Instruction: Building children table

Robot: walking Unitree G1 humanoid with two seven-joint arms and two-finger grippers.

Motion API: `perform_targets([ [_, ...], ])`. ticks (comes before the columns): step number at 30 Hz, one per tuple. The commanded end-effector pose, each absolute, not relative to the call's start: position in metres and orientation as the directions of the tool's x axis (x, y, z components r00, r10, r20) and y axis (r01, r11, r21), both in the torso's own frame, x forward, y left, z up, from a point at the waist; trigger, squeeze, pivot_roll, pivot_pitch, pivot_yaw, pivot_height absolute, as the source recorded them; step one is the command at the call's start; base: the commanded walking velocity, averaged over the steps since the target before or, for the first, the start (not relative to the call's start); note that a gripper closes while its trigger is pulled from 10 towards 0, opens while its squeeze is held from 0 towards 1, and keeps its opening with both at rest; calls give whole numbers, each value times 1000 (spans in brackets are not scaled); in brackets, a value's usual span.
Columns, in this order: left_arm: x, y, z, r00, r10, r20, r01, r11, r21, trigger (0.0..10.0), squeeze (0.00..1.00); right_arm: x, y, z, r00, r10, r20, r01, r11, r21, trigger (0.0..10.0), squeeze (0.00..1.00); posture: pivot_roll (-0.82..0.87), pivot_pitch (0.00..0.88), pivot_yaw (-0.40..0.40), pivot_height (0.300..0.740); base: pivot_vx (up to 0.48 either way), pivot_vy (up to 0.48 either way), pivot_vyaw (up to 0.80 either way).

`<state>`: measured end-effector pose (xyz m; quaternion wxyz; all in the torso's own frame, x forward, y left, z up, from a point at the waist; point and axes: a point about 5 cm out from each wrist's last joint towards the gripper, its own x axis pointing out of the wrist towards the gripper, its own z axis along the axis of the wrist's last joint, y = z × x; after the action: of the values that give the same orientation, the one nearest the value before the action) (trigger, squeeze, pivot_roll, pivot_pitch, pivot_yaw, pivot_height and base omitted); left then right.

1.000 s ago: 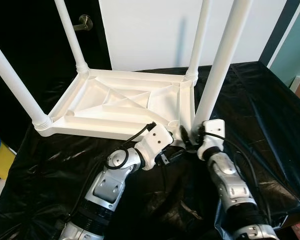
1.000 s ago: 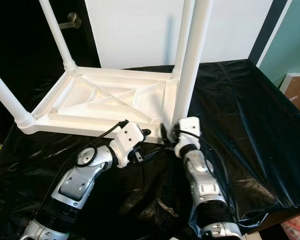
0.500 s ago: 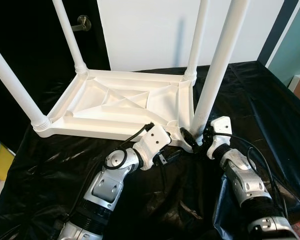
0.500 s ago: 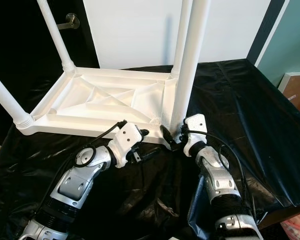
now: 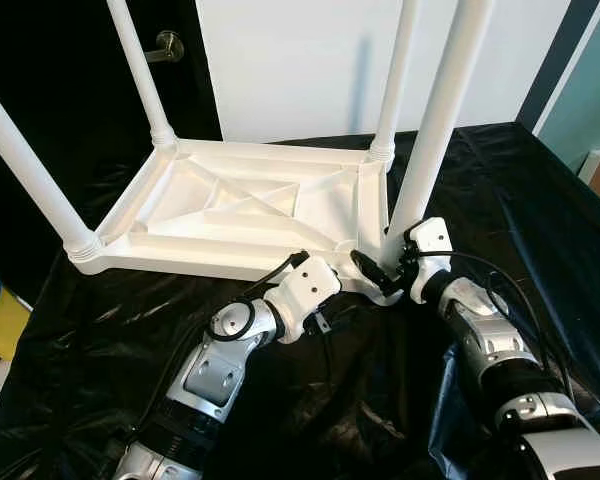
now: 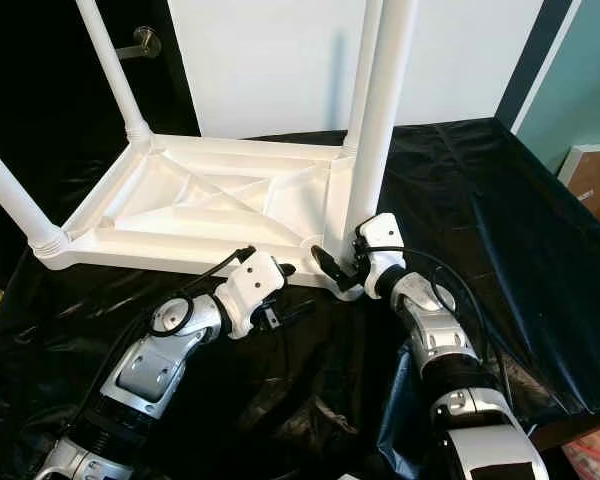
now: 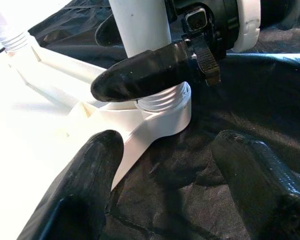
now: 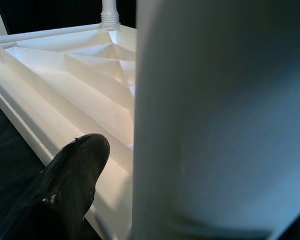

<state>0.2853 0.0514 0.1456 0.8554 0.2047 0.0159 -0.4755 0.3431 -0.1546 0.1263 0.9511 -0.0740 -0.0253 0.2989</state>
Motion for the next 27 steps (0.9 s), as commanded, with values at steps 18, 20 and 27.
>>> perform_targets([
  [18,290,55,149,611,-768,-192,769,519,373,10000,0,343,-156,113,811,584,-30,-583,803,-125,0,0,-16,0,10,740,0,0,0],
  [20,290,55,149,610,-768,-192,769,517,375,10000,0,342,-156,112,821,570,-36,-570,813,-117,10000,0,-18,0,12,740,0,0,0],
  [27,291,54,150,609,-770,-191,770,515,378,10000,0,343,-144,106,895,443,-52,-446,893,-65,10000,0,-23,0,12,740,0,0,0],
])
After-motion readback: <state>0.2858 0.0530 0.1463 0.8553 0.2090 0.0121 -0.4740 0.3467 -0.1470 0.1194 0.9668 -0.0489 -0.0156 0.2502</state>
